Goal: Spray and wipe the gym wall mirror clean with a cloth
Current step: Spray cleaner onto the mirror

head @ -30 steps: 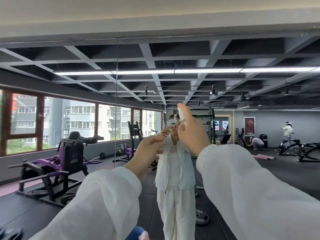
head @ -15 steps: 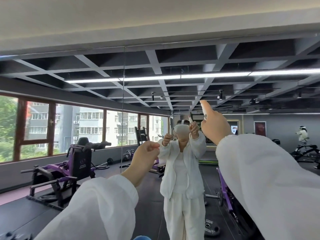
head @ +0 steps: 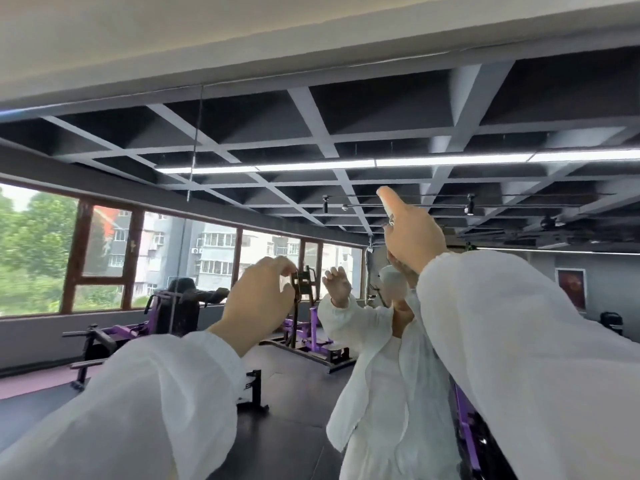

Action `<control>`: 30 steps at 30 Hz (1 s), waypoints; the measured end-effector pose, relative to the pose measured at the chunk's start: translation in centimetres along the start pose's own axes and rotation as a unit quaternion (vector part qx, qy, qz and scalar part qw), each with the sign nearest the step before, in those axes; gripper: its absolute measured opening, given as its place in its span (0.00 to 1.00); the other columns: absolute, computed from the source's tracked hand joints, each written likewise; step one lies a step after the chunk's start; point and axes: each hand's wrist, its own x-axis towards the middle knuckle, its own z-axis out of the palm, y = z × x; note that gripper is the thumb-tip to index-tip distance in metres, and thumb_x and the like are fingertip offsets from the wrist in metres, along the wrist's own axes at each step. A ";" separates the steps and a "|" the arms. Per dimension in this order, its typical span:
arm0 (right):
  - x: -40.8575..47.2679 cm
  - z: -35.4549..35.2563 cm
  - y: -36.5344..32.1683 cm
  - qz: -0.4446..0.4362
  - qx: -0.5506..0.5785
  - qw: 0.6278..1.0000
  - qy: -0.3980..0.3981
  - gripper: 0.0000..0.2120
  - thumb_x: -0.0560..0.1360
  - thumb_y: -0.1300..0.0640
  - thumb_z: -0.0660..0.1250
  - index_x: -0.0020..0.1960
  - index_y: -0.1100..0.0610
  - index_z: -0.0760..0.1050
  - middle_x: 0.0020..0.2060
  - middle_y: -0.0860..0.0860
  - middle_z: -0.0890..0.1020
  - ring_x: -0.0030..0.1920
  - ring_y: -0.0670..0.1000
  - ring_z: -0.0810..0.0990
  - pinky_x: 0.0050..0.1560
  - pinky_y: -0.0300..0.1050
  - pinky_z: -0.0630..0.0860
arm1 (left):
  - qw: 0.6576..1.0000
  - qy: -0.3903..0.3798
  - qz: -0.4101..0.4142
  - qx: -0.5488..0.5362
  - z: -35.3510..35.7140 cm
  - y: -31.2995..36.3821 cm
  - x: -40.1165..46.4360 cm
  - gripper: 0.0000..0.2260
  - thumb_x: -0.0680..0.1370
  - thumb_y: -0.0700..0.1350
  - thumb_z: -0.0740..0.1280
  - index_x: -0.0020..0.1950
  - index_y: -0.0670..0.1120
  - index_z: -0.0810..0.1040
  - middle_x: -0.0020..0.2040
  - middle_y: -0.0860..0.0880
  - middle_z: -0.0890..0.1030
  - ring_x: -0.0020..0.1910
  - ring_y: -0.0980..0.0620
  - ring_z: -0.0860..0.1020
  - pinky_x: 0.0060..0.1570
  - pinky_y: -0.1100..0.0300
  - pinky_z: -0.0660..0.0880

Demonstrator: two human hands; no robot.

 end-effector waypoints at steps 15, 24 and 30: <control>-2.0 -10.8 19.7 0.066 0.046 0.994 0.072 0.27 0.79 0.64 0.58 0.75 0.50 0.57 0.54 0.62 0.79 0.52 0.62 0.78 0.46 0.49 0.73 | 0.999 0.001 0.019 -0.035 9.7 15.7 -0.5 0.14 0.78 0.39 0.61 0.62 0.48 0.74 0.60 0.51 0.75 0.53 0.52 0.74 0.52 0.59 0.71; -15.9 -18.8 27.0 0.040 -0.116 0.970 -0.209 0.31 0.79 0.64 0.55 0.75 0.41 0.52 0.55 0.57 0.79 0.39 0.51 0.76 0.40 0.46 0.72 | 0.987 -0.090 0.024 -0.133 15.2 22.6 -7.1 0.12 0.75 0.38 0.64 0.57 0.47 0.76 0.56 0.46 0.77 0.51 0.46 0.75 0.49 0.55 0.72; -27.3 -19.5 31.0 0.063 -0.132 0.911 -0.387 0.28 0.79 0.62 0.53 0.75 0.44 0.54 0.54 0.55 0.76 0.51 0.58 0.76 0.47 0.48 0.70 | 0.978 -0.142 -0.013 -0.155 17.5 28.4 -12.6 0.14 0.75 0.38 0.62 0.60 0.47 0.75 0.60 0.47 0.74 0.50 0.47 0.75 0.48 0.54 0.73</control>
